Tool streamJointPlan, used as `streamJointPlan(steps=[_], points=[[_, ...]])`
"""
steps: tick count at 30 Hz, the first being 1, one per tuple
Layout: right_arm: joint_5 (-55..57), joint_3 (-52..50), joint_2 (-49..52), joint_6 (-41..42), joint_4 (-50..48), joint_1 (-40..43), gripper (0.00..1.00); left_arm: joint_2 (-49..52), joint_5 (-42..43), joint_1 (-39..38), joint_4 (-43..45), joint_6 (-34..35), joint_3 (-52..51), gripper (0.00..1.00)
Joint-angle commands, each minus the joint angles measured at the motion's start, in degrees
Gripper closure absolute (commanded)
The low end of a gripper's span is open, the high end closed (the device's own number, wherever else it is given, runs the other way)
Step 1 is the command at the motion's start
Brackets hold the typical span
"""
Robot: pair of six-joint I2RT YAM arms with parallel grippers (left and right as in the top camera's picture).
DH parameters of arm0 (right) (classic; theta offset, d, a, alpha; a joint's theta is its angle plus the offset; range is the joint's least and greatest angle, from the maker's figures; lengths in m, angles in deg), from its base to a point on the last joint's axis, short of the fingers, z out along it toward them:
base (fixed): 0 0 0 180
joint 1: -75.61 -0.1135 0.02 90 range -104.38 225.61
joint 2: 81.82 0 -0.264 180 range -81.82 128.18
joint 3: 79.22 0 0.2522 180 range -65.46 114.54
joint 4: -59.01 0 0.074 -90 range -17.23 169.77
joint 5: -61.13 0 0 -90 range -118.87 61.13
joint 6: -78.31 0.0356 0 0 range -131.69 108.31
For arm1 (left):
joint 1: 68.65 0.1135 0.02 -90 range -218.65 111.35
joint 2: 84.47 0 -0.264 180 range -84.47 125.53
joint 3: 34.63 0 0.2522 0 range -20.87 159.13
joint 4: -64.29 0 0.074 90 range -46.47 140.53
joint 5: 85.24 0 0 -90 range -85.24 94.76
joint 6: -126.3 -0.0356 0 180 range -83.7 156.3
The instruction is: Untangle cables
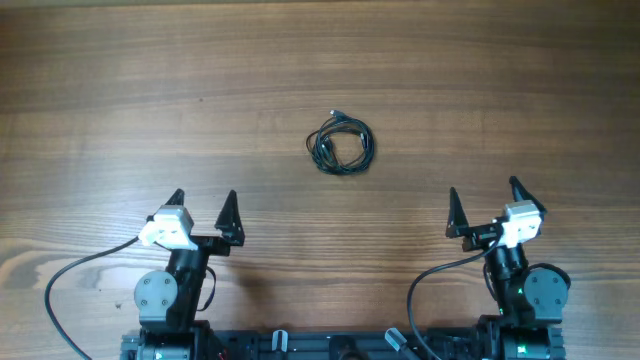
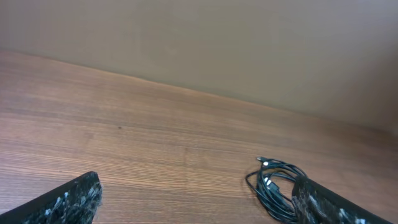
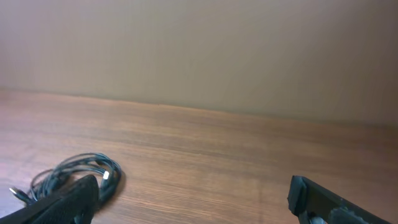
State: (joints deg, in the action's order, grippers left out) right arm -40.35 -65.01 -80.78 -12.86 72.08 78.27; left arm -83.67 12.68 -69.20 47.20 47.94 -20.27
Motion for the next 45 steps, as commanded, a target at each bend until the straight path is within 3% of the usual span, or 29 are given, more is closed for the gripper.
streamJointPlan(steps=[1,3,5,9,13,20,23,30,36,40,45], points=[[0.98,-0.13,-0.76,6.84,-0.74,-0.39,0.00,-0.42,4.20,0.42,0.46,0.81,-0.26,0.00],[1.01,-0.13,-0.76,10.54,-1.92,-0.39,0.00,-0.42,5.60,0.42,0.52,1.01,-0.26,0.00],[-1.51,-0.02,-0.76,17.70,-4.46,-0.39,0.00,-0.42,5.77,0.42,0.72,5.73,0.24,0.00],[-11.30,1.84,-0.46,20.39,-5.77,-0.39,0.00,-0.42,7.85,0.42,0.15,11.63,3.08,0.00],[-21.20,7.72,2.64,22.14,-3.67,-0.39,0.00,0.66,13.14,0.42,-2.45,11.52,10.40,0.00],[-28.09,23.87,12.66,20.37,11.69,-0.42,0.00,8.22,13.33,0.42,-16.76,11.15,26.56,0.00],[-29.22,34.32,21.09,19.21,24.63,-0.42,0.00,13.81,14.25,0.42,-22.84,11.15,34.01,0.00],[-29.97,50.12,32.63,19.17,48.85,-0.39,0.00,17.81,26.69,0.42,-24.35,12.13,39.65,0.00],[-39.06,51.71,33.86,16.31,54.31,-0.42,0.00,17.81,42.29,0.42,-24.74,13.22,39.65,0.00],[-34.75,51.74,34.10,11.10,58.69,-0.42,0.01,18.45,42.86,0.42,-30.16,13.20,39.65,0.00],[-18.51,51.74,38.36,8.50,62.42,-0.42,0.01,25.16,35.26,0.39,-37.77,11.04,39.65,0.00]])
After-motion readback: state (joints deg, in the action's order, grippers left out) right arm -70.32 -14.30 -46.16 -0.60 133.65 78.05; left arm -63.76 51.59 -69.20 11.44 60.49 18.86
